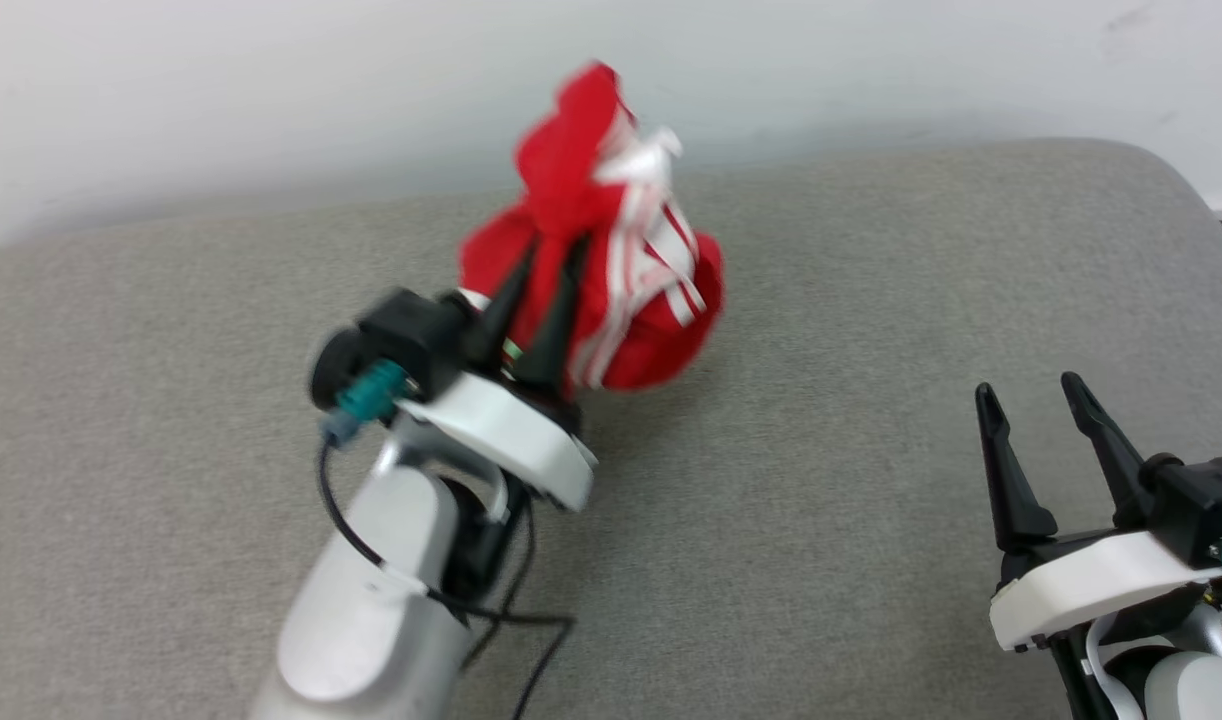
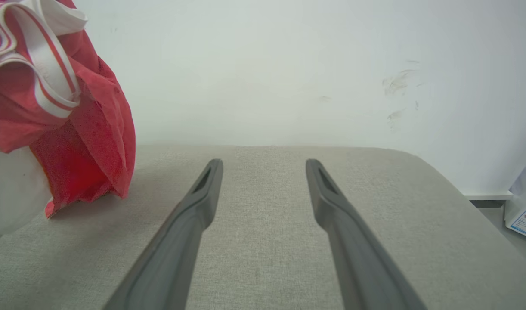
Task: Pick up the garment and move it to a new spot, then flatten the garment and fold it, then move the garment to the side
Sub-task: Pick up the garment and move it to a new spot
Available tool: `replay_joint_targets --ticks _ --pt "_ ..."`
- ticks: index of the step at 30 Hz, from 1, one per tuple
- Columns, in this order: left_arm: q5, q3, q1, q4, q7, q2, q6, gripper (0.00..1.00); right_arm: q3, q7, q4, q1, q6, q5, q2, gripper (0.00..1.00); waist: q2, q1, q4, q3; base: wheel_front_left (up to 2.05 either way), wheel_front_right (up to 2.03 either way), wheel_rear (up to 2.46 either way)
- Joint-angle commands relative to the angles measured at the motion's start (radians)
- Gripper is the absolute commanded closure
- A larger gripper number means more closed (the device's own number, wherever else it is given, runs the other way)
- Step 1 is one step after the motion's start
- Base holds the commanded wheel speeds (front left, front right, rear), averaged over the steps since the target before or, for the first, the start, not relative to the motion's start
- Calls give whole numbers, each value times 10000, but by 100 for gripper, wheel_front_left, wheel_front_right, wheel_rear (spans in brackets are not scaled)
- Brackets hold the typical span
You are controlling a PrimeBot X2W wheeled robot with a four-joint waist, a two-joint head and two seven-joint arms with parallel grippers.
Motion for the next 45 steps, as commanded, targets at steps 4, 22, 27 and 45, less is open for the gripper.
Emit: replay_joint_targets --ticks 4,22,27,45 --pt "-212 -1250 993 -481 241 -214 -108 100 -114 40 -206 149 -3 138 42 0 -1 2 -592 299 0 0 0" --pt "66 -3747 1922 778 267 -158 -203 0 -291 -190 -276 -352 -5 265 41 0 -1 2 -425 1445 0 0 0" --pt "-44 -3858 1852 491 -450 -193 -208 0 -242 -144 -134 -174 -5 182 39 0 -1 2 -286 825 0 0 0" --pt "-177 -772 3324 -1073 -935 508 1707 0 -180 334 -364 1073 -3 259 39 0 -1 2 462 -889 0 0 0"
